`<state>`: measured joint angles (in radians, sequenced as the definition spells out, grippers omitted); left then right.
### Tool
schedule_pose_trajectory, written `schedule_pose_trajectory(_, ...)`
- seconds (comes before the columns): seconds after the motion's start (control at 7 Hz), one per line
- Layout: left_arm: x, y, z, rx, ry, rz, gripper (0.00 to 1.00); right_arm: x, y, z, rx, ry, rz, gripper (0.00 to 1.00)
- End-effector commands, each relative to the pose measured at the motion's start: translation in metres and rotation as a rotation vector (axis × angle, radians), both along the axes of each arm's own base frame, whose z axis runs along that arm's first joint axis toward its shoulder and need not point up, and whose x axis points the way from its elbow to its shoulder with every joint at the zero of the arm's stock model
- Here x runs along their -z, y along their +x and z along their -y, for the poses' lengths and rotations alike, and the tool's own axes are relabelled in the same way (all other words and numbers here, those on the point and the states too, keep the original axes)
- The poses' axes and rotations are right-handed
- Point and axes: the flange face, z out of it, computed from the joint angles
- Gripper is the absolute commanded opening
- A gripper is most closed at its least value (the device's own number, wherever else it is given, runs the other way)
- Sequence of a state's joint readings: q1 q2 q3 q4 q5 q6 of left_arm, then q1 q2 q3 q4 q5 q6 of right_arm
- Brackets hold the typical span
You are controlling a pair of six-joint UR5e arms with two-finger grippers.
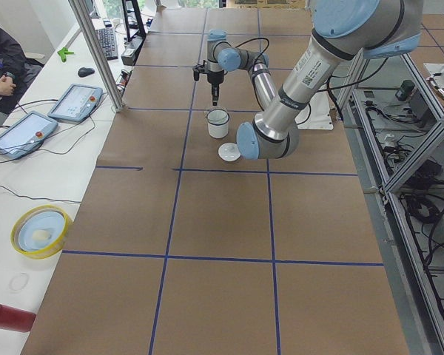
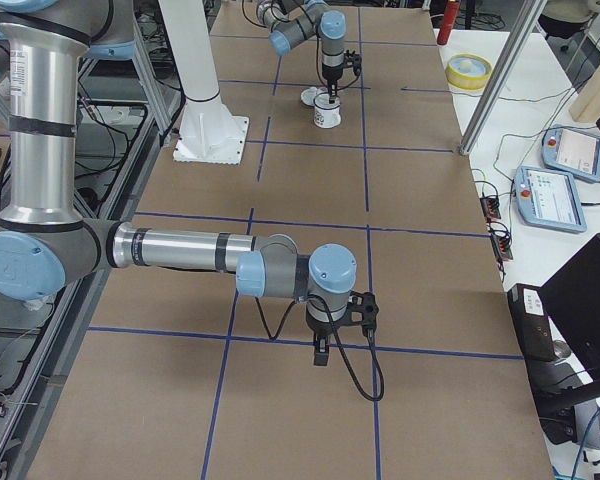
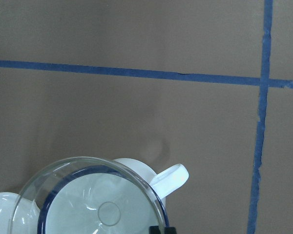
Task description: Place funnel on cup
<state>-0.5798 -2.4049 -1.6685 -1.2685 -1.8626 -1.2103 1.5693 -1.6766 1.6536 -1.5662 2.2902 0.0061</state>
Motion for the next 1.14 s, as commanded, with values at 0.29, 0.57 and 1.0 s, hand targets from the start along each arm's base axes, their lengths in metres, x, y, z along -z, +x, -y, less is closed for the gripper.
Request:
schedule_pose_trajectory(0.29, 0.013, -0.048, -0.02, 0.012, 0.058, -0.073, 1.0, 0.0, 0.0, 0.0, 0.0, 0.0, 0.0, 1.0)
schedule_pose_trajectory(0.57, 0.009, -0.156, 0.002, -0.031, 0.256, -0.09, 1.0, 0.0, 0.0, 0.0, 0.0, 0.0, 0.0, 1.0)
schedule_pose_trajectory(1.0, -0.107, -0.369, 0.088, -0.262, 0.431, -0.006, 1.0, 0.0, 0.0, 0.0, 0.0, 0.0, 0.0, 1.0)
